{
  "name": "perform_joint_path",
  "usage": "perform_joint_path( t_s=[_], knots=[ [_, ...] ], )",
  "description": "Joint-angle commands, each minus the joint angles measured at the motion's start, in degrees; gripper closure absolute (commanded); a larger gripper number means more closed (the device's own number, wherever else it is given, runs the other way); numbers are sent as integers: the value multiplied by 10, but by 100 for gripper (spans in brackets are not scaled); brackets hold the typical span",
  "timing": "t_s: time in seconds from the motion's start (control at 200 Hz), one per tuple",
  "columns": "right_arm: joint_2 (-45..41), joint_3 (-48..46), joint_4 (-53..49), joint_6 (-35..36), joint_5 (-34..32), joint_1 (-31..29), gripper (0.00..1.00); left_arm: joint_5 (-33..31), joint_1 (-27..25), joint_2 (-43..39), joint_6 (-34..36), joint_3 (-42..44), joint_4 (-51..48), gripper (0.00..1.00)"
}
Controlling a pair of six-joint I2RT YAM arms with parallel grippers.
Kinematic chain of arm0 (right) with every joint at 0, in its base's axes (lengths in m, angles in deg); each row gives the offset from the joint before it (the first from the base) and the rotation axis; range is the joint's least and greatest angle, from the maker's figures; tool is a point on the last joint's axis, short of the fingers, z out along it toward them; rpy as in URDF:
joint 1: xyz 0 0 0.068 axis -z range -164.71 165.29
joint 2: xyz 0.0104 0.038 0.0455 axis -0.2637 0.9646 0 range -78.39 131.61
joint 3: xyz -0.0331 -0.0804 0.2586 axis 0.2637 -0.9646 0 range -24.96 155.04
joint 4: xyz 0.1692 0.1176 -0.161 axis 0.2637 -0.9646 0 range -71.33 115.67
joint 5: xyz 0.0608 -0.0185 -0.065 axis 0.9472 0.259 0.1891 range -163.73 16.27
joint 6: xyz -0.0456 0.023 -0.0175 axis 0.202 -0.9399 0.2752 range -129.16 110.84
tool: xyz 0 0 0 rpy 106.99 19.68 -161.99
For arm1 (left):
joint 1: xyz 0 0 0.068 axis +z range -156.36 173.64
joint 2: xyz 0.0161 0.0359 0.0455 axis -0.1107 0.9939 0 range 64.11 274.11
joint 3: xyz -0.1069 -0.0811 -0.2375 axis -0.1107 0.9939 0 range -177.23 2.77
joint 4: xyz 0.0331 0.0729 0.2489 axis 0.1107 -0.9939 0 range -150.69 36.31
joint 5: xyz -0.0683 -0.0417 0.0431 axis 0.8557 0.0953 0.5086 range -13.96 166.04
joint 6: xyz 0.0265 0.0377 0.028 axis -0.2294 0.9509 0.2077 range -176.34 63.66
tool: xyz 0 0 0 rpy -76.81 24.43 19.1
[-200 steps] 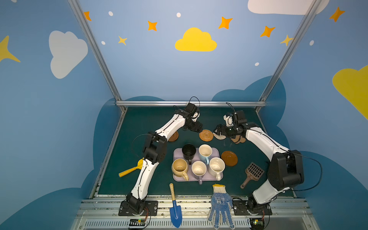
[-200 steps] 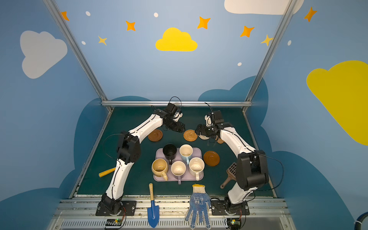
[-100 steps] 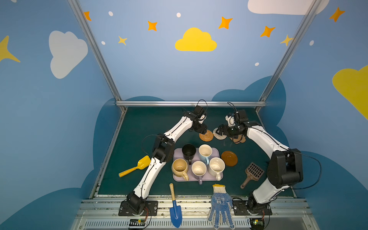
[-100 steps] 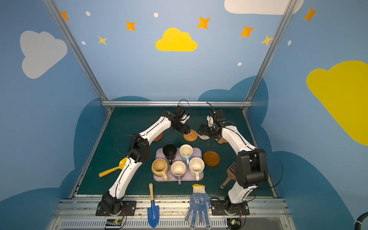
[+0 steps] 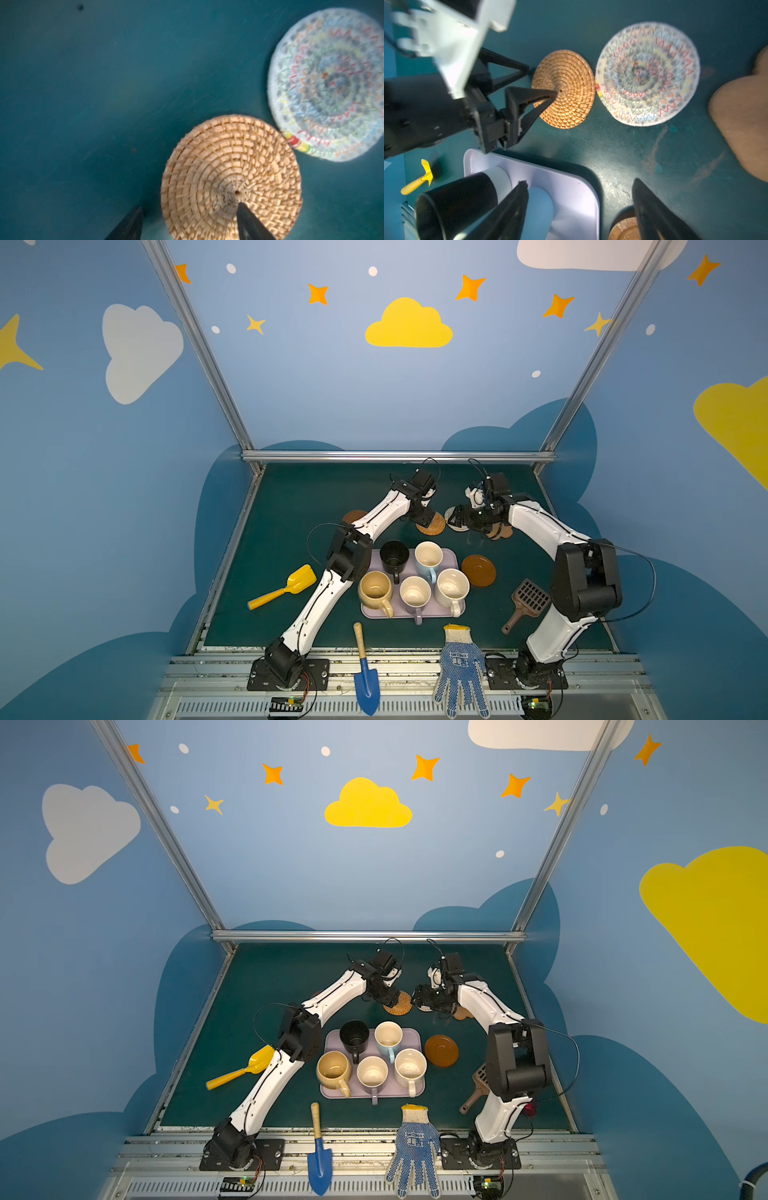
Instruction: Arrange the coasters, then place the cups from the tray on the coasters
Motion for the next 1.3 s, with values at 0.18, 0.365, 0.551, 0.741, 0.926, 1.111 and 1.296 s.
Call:
perform_joint_path(
  t_s=[0.18, 0.365, 0.551, 0.741, 0.926, 1.111, 1.296],
  knots=[
    [105, 64, 35, -33, 56, -21, 36, -55, 3, 0, -24, 37, -35, 34],
    [162, 104, 18, -38, 45, -31, 40, 19, 16, -28, -46, 81, 2, 34],
    [189, 122, 21, -40, 53, -33, 45, -6, 28, -29, -57, 83, -29, 35],
    [237, 179, -13, -17, 74, -45, 54, 4, 38, -58, -61, 121, -14, 35],
    [272, 227, -33, -2, 100, -57, 62, 6, 59, -115, -97, 189, 11, 35],
    [311, 291, -70, 26, 117, -76, 63, 10, 83, -192, -116, 298, 73, 33],
    [330, 330, -81, 49, 137, -99, 64, -17, 87, -184, -106, 308, 67, 31]
  ],
)
